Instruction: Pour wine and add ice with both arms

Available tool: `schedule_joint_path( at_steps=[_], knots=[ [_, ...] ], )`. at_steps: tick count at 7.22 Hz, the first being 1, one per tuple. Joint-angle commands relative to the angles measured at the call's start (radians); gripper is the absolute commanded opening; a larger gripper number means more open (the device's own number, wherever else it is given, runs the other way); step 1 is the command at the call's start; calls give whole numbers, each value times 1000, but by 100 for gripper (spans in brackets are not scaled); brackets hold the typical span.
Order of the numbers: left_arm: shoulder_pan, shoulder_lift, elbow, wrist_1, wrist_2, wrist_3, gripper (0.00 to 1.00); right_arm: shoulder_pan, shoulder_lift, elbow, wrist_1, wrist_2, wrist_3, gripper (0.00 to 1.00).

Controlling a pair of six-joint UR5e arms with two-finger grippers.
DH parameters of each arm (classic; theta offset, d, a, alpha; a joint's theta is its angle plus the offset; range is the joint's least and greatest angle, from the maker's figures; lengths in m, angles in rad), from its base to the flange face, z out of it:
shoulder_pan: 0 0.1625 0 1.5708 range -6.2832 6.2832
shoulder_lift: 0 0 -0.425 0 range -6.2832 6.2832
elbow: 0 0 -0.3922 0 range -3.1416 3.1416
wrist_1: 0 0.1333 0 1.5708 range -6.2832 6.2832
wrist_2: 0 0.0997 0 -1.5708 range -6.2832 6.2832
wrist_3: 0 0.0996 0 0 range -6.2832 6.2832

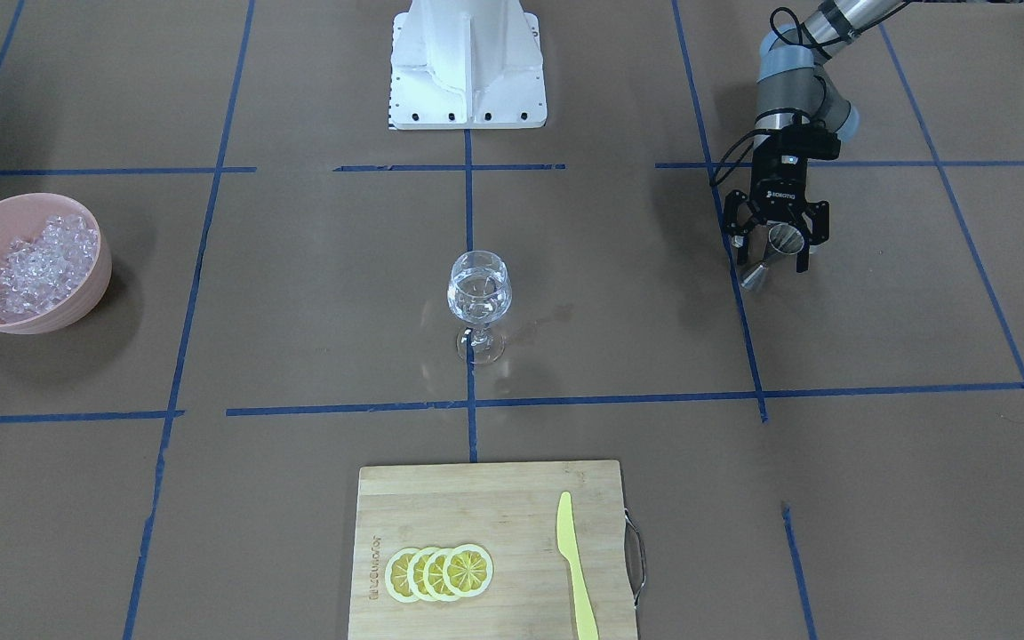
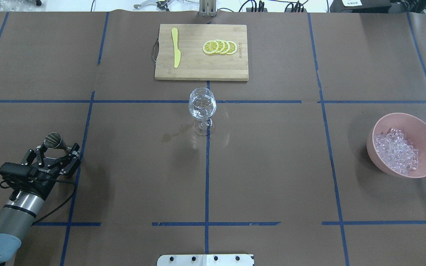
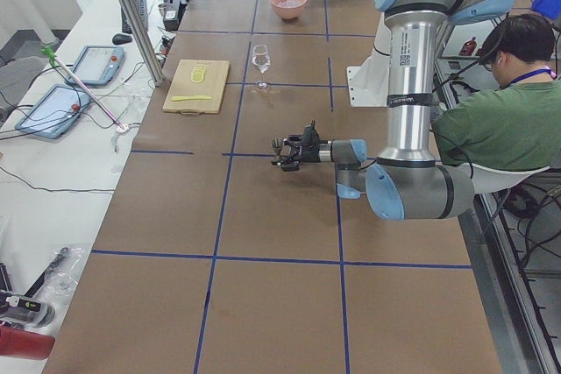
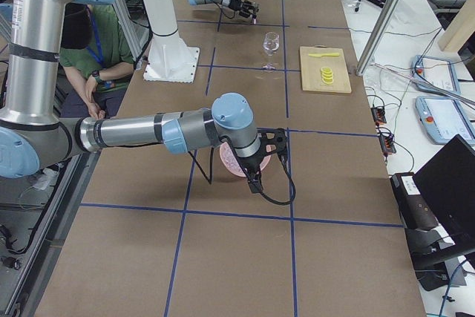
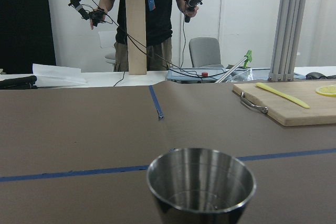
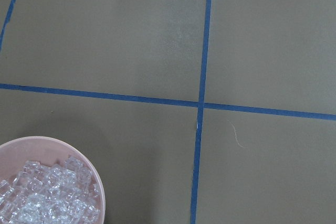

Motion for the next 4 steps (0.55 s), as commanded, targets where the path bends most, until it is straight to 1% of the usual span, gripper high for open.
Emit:
schedule_joint_path(
  at_steps=[1,2,3,4],
  knots=[
    [-3,37,-72,-3,3,2,100,0,0,1,0,0,1,100],
    [-3,85,-141,-3,3,18,100,0,0,1,0,0,1,100],
    [-5,99,-188,-33,0,59,100,0,0,1,0,0,3,100],
    [-5,99,-199,-108,-1,146,100,0,2,0,0,0,4,100]
  ],
)
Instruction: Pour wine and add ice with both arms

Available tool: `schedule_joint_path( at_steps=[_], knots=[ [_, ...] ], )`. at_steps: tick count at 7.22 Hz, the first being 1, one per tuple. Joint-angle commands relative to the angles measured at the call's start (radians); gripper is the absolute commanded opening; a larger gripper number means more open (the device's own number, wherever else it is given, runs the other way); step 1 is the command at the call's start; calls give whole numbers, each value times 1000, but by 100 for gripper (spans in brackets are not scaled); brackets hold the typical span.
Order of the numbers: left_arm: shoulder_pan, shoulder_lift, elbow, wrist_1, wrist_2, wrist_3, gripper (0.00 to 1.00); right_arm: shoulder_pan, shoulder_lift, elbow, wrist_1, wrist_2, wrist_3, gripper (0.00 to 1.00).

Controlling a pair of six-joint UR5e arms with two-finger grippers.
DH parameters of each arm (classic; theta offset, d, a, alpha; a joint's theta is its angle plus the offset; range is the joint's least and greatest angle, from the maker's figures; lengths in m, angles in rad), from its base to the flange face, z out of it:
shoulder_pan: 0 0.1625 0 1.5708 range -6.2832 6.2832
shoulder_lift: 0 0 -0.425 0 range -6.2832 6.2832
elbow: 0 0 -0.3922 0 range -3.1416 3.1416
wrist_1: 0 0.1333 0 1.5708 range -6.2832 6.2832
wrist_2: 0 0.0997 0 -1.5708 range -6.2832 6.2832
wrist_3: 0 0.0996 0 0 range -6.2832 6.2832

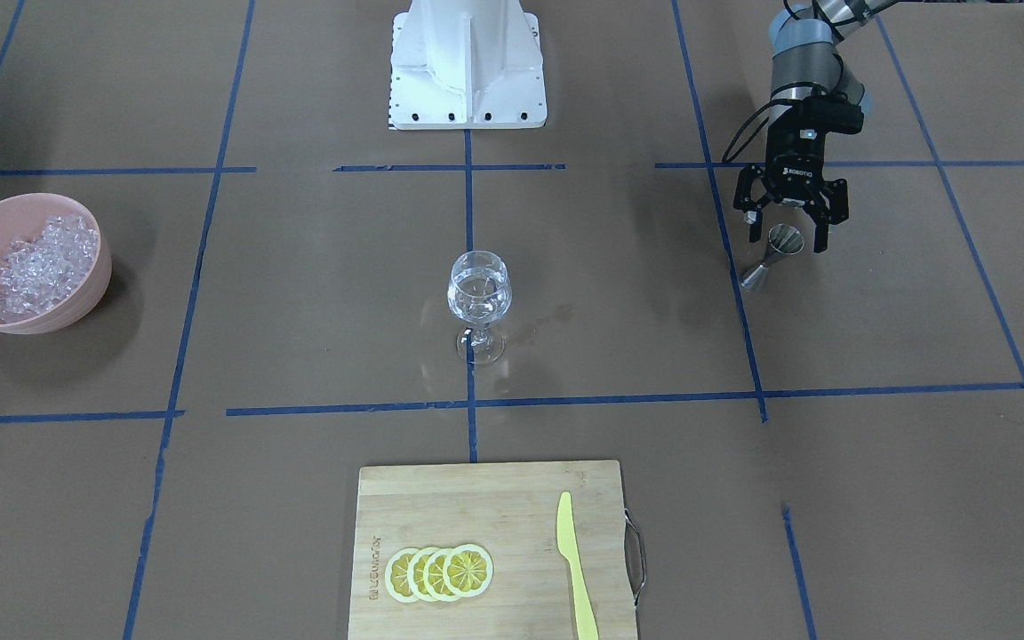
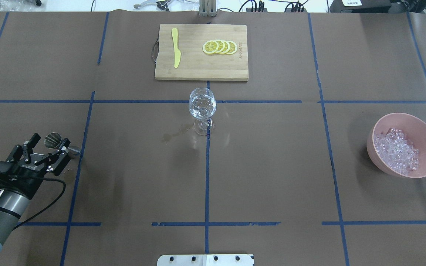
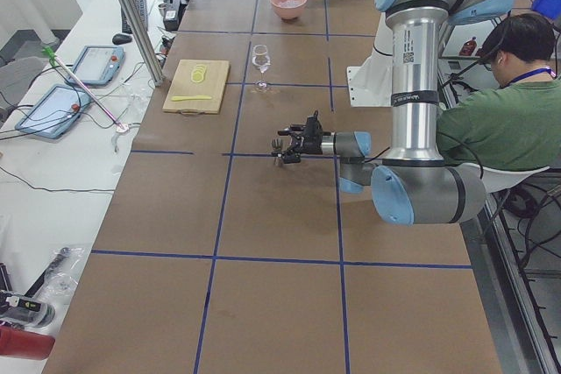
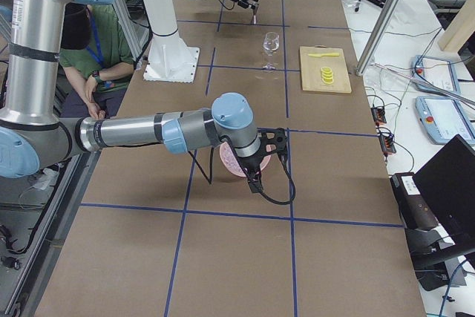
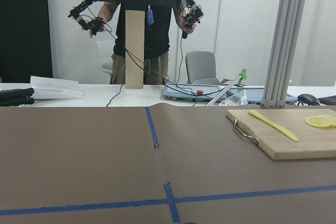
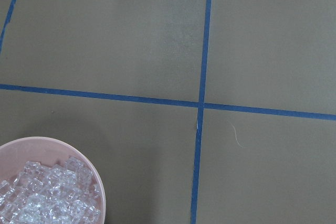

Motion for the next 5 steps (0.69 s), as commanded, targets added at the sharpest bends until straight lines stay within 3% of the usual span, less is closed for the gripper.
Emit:
schedule_joint_path(
  at_steps=[1,2,3,5],
  knots=[
    [-1,12,-93,-142,-7,202,100,0,1,0,0,0,2,100],
    [-4,12,-157,-153,-24,270,100,0,3,0,0,0,2,100],
    [-49,27,-174,-152,-122,279,100,0,4,-1,0,0,3,100],
    [-291,45,-176,-106,-453,340,100,0,4,-1,0,0,3,100]
  ],
)
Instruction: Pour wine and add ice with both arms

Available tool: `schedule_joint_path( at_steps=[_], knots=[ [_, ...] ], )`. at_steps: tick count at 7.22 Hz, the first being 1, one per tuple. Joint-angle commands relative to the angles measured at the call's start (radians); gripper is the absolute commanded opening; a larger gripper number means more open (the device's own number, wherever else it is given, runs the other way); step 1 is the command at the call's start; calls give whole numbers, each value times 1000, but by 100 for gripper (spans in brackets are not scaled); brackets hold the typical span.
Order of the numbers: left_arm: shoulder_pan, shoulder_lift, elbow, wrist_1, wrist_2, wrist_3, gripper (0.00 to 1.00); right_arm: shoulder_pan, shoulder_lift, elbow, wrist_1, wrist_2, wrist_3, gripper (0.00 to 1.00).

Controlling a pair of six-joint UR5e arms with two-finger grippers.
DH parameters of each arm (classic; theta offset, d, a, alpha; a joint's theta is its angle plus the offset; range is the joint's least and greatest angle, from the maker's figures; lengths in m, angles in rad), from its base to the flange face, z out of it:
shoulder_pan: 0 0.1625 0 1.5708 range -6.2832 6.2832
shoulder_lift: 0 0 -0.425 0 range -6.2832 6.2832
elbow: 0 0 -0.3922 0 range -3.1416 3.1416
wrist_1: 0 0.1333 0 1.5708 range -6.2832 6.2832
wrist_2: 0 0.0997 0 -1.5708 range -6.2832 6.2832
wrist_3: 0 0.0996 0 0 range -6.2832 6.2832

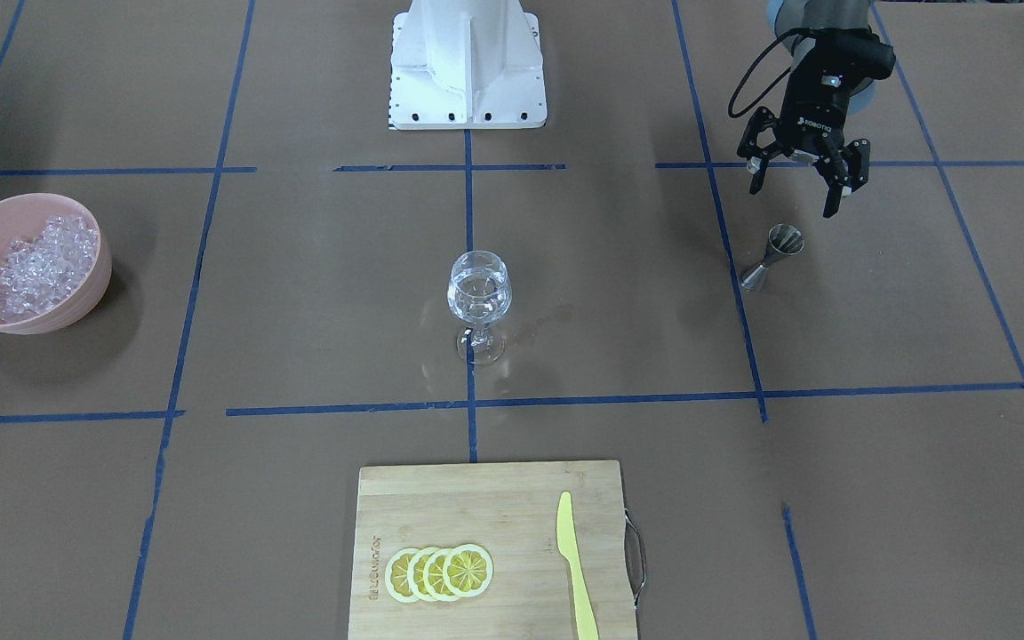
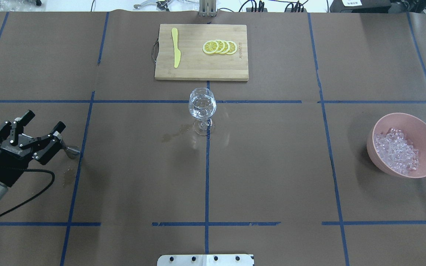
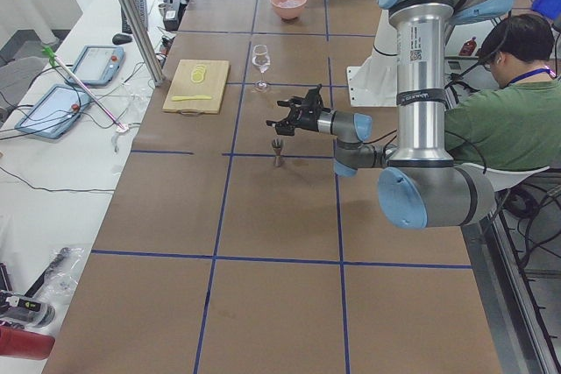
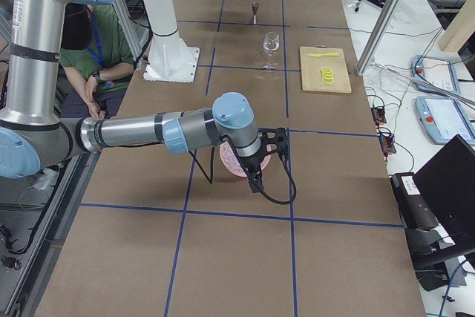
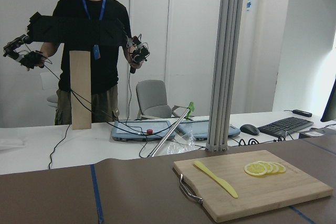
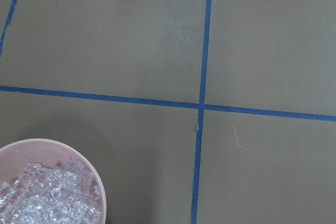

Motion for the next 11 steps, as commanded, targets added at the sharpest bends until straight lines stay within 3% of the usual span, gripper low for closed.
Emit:
schedule_joint_path(
  at_steps=[1,3,4,5,7,9,10,11],
  knots=[
    [-303,16,-10,105,-432,92,99,0,2,0,0,0,0,100],
    [-643,-14,-10,345,-883,205,100,0,0,-2,0,0,0,100],
    [-768,-54,-7,468,-1040,279,100,0,-1,-2,0,0,0,100],
    [-839,-57,-7,571,-1078,311,100,0,-3,-3,0,0,0,100],
    [-944,-114,-3,786,-1083,583,100,0,-3,-8,0,0,-3,100],
    [-1118,-120,11,1001,-1196,632,100,0,-4,-9,0,0,-3,100],
    [-1139,-119,45,1105,-1204,635,100,0,-10,-6,0,0,-3,100],
    [-1144,-143,48,1337,-1210,635,100,0,-10,-6,0,0,-1,100]
  ],
)
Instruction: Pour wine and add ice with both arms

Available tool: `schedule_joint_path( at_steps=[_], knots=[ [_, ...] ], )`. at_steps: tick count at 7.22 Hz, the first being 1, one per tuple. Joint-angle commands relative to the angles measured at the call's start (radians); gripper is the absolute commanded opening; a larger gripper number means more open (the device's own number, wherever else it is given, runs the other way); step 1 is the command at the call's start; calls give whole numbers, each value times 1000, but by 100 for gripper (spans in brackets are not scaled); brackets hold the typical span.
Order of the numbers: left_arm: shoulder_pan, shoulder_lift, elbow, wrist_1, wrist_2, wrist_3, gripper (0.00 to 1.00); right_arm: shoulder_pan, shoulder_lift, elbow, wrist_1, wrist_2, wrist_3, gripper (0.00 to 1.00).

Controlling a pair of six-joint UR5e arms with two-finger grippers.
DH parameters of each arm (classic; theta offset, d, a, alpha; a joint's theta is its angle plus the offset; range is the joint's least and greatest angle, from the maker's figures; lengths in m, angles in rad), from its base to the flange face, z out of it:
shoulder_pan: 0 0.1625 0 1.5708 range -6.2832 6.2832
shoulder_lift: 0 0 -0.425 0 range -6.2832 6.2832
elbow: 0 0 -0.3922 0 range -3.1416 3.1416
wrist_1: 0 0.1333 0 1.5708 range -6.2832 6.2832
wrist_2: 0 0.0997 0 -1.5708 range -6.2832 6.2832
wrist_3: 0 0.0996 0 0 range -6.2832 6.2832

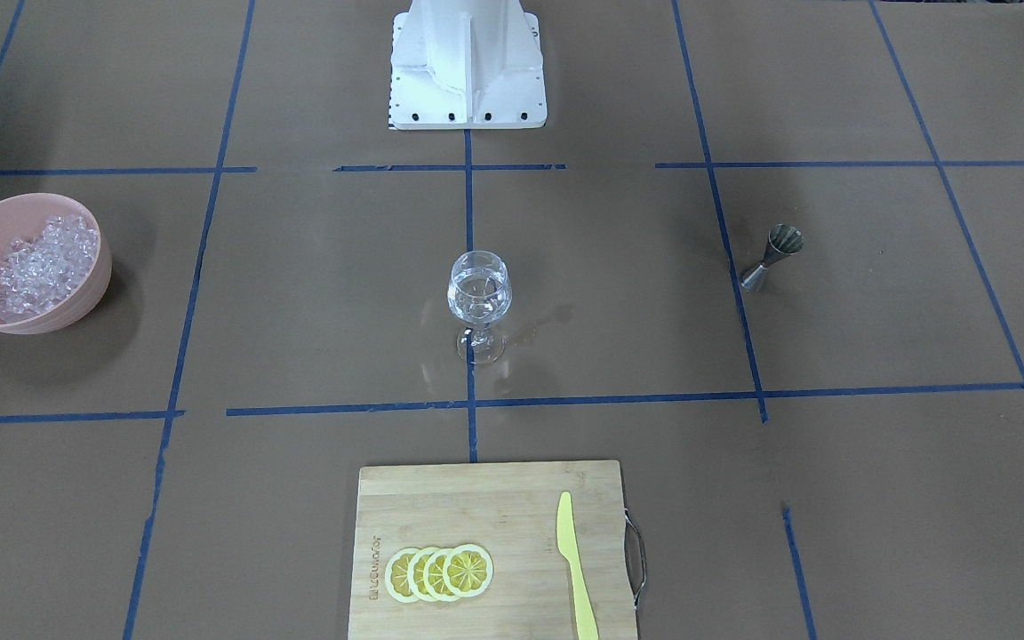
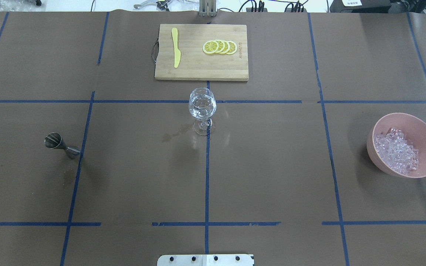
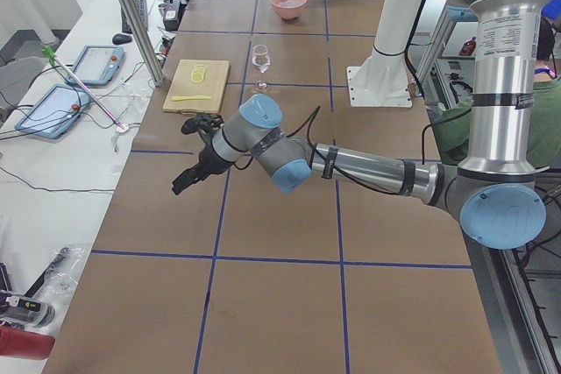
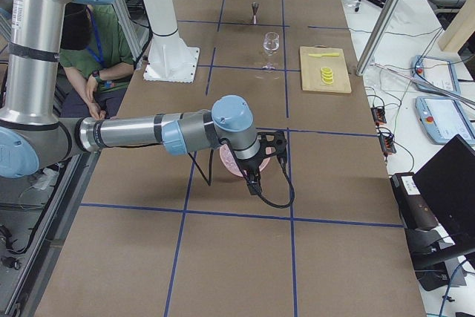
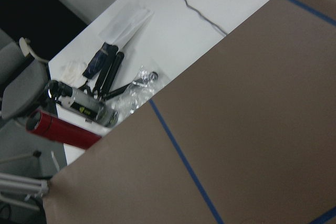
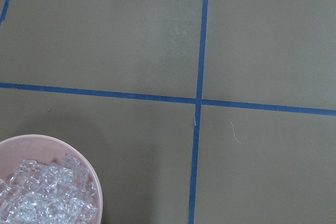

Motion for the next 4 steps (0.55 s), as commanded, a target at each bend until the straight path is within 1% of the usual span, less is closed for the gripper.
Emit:
schedule_joint_path(
  at_steps=[1,2,3,4],
  knots=[
    [-53,-65,15,403,-22,6,100,0,-2,3,-2,2,3,100],
    [-90,-45,35,441,-186,-8,100,0,-2,6,-2,9,4,100],
    [-116,9,111,432,-402,-5,100,0,0,7,0,32,9,100],
    [-119,78,122,419,-492,5,100,0,0,30,0,52,71,100]
  ],
)
